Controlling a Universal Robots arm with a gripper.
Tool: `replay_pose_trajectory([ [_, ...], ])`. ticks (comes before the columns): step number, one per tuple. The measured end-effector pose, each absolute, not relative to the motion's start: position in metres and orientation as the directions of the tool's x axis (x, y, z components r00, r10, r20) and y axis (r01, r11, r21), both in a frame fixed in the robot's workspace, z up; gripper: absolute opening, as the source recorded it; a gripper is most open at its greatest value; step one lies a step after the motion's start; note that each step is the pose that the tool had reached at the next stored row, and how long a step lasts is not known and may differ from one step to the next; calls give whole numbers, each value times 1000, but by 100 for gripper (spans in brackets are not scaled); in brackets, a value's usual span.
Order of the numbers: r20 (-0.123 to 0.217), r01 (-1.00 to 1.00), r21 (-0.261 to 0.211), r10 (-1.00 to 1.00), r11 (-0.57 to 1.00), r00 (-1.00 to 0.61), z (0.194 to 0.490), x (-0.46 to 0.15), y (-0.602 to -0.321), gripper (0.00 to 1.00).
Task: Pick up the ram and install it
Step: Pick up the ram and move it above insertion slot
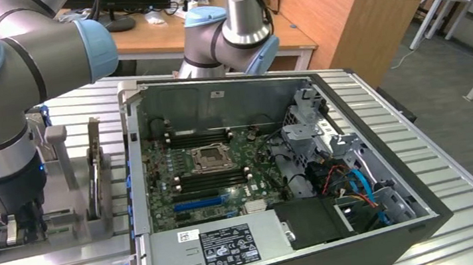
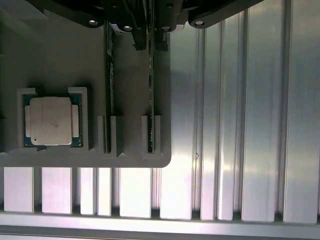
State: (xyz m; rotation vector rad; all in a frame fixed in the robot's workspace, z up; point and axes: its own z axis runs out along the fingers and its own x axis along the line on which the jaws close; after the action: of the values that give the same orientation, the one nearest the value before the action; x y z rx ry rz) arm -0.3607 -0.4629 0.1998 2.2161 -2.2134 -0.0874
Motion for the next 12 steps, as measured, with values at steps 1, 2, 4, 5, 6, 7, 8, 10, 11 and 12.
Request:
replay_pose_trajectory([
  [1,-34,-999,45,-999,-2,0,200,-361,-463,21],
  [2,-34,-999,45,-999,-2,0,200,-361,-463,21],
  [4,-34,-999,45,-999,-2,0,201,-361,-463,21],
  [5,-34,-999,45,-999,-2,0,201,-361,-463,21],
  [6,-34,-999,45,-999,-2,0,201,-361,-463,21],
  [7,-34,-999,45,-999,-2,0,201,-361,-463,21],
  [8,-34,-999,45,-999,-2,0,201,-361,-463,21],
  [10,-34,-999,45,-999,-2,0,201,-361,-463,20],
  [11,-34,-999,45,-999,-2,0,201,-361,-463,20],
  [12,-34,-999,45,-999,-2,0,201,-361,-463,14],
])
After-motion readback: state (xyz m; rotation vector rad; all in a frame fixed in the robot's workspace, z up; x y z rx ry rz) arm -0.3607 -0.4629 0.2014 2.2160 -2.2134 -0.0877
